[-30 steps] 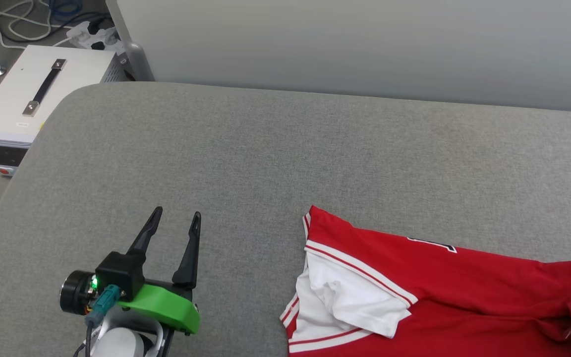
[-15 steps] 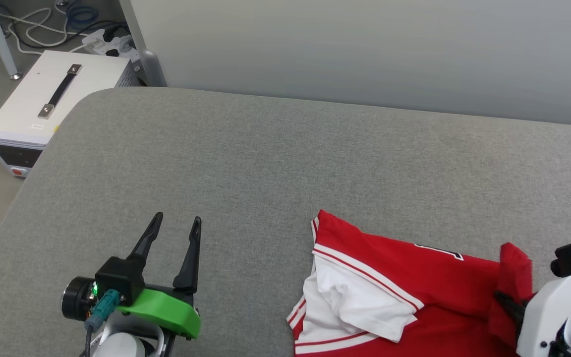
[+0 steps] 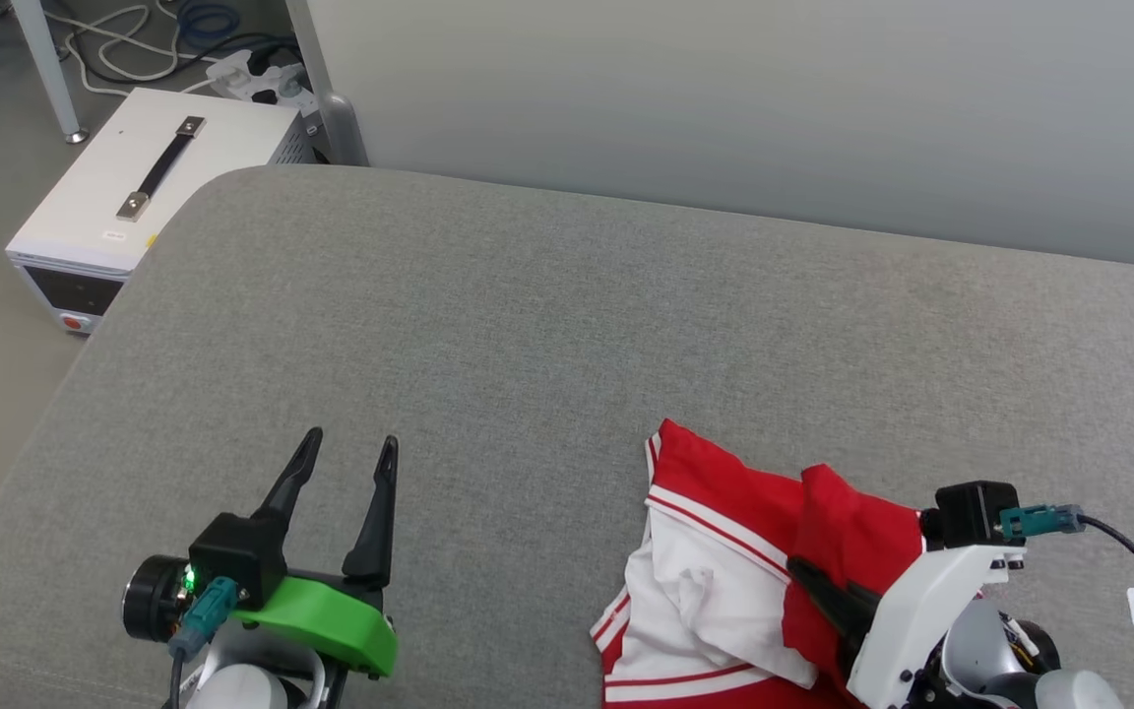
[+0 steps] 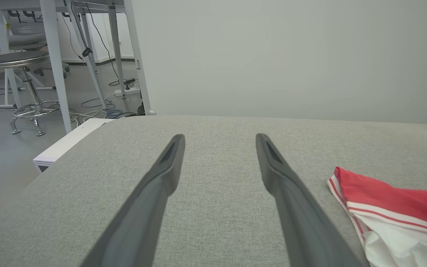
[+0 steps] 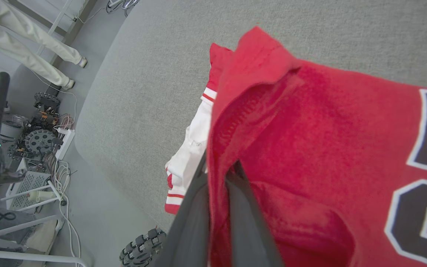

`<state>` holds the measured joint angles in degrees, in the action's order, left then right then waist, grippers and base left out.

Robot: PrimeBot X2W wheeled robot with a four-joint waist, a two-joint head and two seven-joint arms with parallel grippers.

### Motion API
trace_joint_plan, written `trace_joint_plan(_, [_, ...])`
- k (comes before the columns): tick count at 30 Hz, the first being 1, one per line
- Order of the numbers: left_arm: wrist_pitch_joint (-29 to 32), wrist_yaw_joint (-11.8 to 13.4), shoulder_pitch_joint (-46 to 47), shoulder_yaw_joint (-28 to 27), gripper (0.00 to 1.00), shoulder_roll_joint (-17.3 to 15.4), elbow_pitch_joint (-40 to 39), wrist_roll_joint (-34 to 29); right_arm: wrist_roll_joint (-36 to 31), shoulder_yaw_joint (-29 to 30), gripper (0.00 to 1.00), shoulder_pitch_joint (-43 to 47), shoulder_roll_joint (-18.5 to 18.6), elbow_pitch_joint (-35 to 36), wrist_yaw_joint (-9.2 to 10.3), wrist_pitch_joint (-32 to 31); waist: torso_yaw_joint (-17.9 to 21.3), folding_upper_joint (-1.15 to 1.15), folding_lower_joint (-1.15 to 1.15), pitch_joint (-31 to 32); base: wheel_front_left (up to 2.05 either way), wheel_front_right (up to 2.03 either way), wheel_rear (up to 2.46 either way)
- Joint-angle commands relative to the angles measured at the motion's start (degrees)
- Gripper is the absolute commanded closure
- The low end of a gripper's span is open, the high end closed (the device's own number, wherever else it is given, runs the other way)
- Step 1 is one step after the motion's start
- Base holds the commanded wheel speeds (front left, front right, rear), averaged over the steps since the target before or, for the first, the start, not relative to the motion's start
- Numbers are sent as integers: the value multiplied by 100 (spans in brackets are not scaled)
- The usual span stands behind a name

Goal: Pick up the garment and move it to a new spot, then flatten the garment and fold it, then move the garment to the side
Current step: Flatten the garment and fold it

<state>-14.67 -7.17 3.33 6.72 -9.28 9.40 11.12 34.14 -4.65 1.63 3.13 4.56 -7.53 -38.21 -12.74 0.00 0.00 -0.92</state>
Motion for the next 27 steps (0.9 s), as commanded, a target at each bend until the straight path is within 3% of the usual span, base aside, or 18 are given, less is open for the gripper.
trace_joint_plan(1, [-33, -32, -61, 5, 0, -58, 44, 34, 113, -112, 100, -143, -20, -186, 4, 228, -40, 0, 0, 17, 0, 0, 0])
trace_joint_plan(5, [-33, -32, -34, 50, 0, -122, 81, 52, 532, -526, 100, -394, -23, -879, 4, 825, -133, 0, 0, 25, 0, 0, 0])
trace_joint_plan(18, [-33, -32, -15, 174, 0, -115, 155, 62, 551, -736, 100, -802, -24, -2073, 4, 1530, -356, 0, 0, 99, 0, 0, 0])
trace_joint_plan(20, [-33, -32, -20, 184, 0, -113, 164, 61, 476, -766, 0, -874, -24, -2214, 4, 1649, -375, 0, 0, 108, 0, 0, 0])
trace_joint_plan(27, [-33, -32, -88, 119, 0, -93, 107, 50, 1111, -1271, 0, -1025, -24, -2071, 4, 1702, -361, 0, 0, 147, 0, 0, 0])
